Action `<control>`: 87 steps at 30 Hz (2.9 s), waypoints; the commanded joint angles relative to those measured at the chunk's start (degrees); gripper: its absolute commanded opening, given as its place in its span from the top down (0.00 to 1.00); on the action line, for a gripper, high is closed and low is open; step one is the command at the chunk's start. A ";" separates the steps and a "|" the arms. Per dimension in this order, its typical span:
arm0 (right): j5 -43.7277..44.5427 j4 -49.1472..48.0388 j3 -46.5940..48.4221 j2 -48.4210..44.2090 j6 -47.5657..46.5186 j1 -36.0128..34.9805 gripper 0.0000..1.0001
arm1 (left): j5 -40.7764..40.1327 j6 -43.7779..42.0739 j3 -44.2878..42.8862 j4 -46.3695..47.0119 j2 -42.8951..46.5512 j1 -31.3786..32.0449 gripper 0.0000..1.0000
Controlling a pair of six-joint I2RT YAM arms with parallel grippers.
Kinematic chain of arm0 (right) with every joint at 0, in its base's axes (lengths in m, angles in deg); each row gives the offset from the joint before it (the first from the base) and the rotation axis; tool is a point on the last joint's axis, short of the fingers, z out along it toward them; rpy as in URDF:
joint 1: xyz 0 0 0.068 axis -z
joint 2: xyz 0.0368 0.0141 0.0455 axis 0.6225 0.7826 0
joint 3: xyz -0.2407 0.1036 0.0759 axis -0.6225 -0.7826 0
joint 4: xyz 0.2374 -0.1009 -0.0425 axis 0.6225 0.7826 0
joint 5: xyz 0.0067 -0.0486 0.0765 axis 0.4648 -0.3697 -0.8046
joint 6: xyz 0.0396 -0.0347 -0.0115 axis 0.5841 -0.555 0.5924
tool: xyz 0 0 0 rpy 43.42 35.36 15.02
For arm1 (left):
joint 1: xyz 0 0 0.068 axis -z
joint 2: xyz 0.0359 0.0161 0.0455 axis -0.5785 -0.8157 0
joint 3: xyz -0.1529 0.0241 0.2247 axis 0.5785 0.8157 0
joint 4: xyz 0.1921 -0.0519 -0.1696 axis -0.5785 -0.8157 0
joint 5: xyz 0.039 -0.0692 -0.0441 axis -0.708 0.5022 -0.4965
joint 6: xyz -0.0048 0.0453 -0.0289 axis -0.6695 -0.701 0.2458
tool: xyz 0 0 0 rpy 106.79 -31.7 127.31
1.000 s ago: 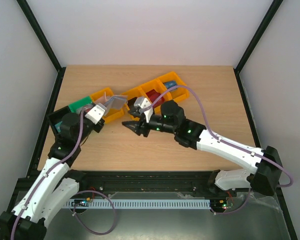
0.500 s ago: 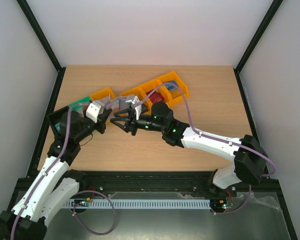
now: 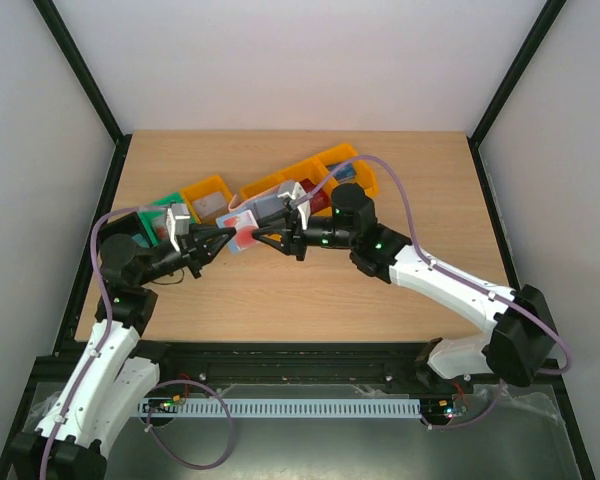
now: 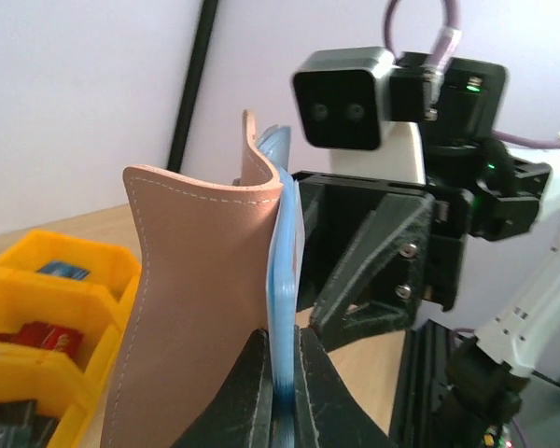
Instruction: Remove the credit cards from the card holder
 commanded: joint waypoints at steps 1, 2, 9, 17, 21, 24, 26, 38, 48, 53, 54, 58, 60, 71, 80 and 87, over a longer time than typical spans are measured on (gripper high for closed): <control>-2.82 7.71 2.61 -1.75 -5.56 1.02 0.75 | 10.71 0.21 0.67 8.63 0.86 -0.09 0.98; -3.41 7.60 2.52 -2.02 -5.73 1.28 0.76 | 12.30 -1.09 0.67 8.32 1.03 -0.05 0.98; -15.96 10.03 4.17 -2.00 -9.84 1.34 0.88 | 16.86 -10.07 0.43 3.07 2.12 0.42 0.98; -20.14 7.19 3.92 -1.49 -7.93 1.32 0.98 | 14.67 -8.39 1.78 3.93 1.93 1.56 0.98; -19.81 6.94 2.30 -4.20 -10.14 1.43 0.98 | 14.41 -7.93 1.97 3.74 2.09 1.51 0.98; -18.25 7.70 2.10 -5.00 -10.95 1.42 0.98 | 14.54 -7.43 2.50 4.47 2.09 1.54 0.88; -18.20 6.93 2.14 -4.70 -10.17 1.46 0.98 | 14.63 -6.63 3.08 5.73 2.08 1.69 0.85; -18.12 6.08 2.66 -2.96 -8.73 1.46 0.98 | 13.27 -4.10 4.50 8.95 1.84 3.05 0.98; -10.68 10.10 2.58 -5.10 -10.68 3.18 0.85 | 13.22 -4.43 4.36 8.47 2.19 2.98 0.98; -9.13 10.76 2.50 -5.74 -10.66 4.16 0.85 | 13.45 -4.76 4.32 8.25 2.29 3.03 0.98; -9.12 10.75 2.48 -5.87 -10.71 4.18 0.85 | 13.45 -4.85 4.34 8.18 2.22 3.03 0.98; -9.48 10.66 2.66 -5.48 -10.17 4.21 0.85 | 13.68 -4.96 4.27 8.26 2.22 3.02 0.98; -8.99 10.39 2.66 -5.17 -9.46 4.18 0.85 | 13.71 -5.15 4.23 8.32 2.20 3.03 0.98; -11.52 7.15 3.27 -2.55 -5.65 3.38 0.83 | 13.88 -5.82 4.16 8.27 2.10 3.12 0.98; -11.66 6.03 4.26 -0.37 -5.11 1.43 0.87 | 13.95 -5.92 4.27 8.17 2.14 3.07 0.98; -15.14 4.67 4.86 0.68 -4.69 0.34 0.89 | 13.88 -6.05 4.47 7.96 2.19 3.15 0.98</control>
